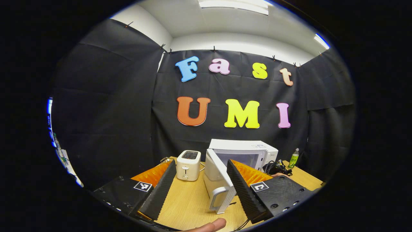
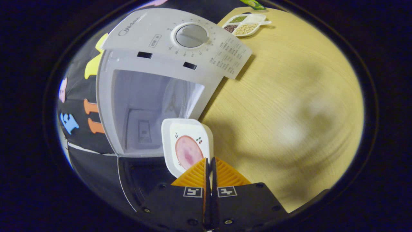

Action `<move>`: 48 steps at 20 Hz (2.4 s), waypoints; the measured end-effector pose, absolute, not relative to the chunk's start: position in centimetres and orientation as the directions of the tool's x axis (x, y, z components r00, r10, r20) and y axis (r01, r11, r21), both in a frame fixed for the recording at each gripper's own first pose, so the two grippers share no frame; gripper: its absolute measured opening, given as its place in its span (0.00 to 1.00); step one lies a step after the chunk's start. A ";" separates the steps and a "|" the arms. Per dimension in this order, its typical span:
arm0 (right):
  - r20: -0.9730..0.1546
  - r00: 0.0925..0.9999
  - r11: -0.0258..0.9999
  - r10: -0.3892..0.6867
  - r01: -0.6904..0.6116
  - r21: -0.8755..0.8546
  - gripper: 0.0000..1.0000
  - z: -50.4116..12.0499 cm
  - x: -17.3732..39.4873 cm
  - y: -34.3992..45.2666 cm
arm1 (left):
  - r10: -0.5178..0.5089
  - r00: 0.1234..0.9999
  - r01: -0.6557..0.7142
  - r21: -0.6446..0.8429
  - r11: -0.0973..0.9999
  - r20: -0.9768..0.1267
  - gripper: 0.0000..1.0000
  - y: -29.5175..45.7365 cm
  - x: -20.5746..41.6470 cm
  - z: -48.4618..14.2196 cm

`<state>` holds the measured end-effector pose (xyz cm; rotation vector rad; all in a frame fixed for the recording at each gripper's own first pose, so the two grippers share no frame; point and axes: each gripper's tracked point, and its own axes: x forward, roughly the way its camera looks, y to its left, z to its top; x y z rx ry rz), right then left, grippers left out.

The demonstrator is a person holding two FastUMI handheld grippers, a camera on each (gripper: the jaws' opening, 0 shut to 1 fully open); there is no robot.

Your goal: Open the microwave oven with the left hand, put the food in, and close the microwave oven.

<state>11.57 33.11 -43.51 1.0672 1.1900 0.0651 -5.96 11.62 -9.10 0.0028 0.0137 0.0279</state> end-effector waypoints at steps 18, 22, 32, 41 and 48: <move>-0.497 0.817 0.305 0.293 0.413 0.858 0.09 -44.6 26.3 38.4 | 0.138 0.990 -0.139 -0.007 0.990 -0.035 0.95 15.7 -4.2 -9.5; -0.478 0.828 0.304 0.294 0.393 0.868 0.09 -45.2 27.3 39.2 | 0.122 0.991 -0.123 -0.007 0.992 -0.045 0.95 14.6 -3.8 -10.1; -0.383 0.878 0.401 0.287 0.253 0.881 0.29 -44.1 26.5 41.1 | 0.085 0.995 -0.083 0.050 0.995 -0.046 0.95 13.2 -4.0 -10.5; -0.318 0.898 0.686 0.306 0.024 0.727 1.00 -41.2 24.1 39.7 | 0.075 0.997 -0.075 0.011 0.997 -0.032 0.84 13.5 -5.9 -10.3; -0.193 0.955 0.920 0.223 -0.141 0.365 0.89 -34.9 22.9 35.5 | 0.083 0.996 -0.083 0.021 0.996 -0.014 0.83 13.9 -7.5 -10.5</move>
